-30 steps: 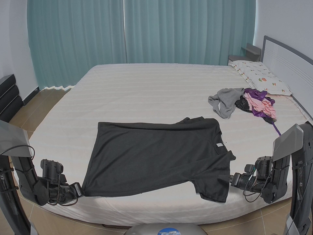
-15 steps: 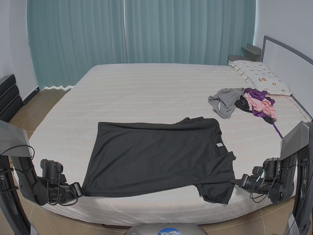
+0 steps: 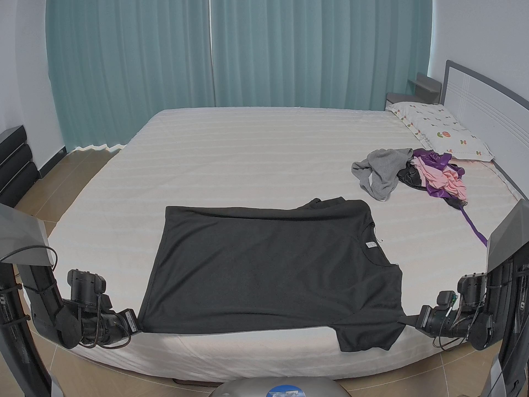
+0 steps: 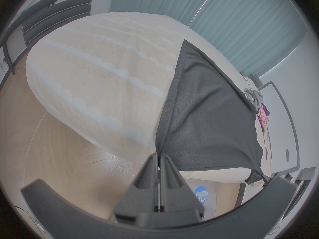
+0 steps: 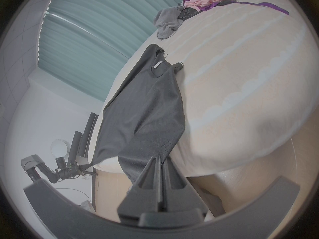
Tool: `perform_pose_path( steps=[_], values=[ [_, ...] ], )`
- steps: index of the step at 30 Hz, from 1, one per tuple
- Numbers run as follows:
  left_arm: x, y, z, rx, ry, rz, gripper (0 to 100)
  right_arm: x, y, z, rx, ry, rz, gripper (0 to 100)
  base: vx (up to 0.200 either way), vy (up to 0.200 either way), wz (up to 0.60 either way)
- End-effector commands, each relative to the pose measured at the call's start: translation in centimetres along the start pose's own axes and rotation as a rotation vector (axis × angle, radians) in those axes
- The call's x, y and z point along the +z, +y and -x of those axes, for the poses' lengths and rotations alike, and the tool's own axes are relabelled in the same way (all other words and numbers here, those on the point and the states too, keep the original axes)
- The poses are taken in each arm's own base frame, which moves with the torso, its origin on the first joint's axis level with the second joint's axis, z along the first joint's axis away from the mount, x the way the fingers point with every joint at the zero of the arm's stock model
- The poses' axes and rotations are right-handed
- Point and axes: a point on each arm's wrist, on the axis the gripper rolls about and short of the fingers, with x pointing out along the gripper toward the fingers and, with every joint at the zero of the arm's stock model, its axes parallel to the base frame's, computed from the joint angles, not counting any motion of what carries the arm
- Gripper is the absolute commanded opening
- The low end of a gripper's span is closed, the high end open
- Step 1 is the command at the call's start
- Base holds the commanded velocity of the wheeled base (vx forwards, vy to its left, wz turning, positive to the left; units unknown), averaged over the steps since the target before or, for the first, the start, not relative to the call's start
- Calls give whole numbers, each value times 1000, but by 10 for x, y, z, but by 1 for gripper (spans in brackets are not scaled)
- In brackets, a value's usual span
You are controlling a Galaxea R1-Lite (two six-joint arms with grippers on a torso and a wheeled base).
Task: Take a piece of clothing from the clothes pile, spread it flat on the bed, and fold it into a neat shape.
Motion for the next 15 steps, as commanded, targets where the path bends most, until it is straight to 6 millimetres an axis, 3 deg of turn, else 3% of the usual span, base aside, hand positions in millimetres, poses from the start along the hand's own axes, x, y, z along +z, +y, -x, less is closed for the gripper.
perform_pose_path(
  steps=[1,15],
  values=[
    [-3,0,2,2,8,-6,0,-6,1,11,-8,10,19,0,0,0,0],
    [-9,2,5,13,28,-38,0,-11,1,21,-58,75,55,0,0,0,0]
  ],
)
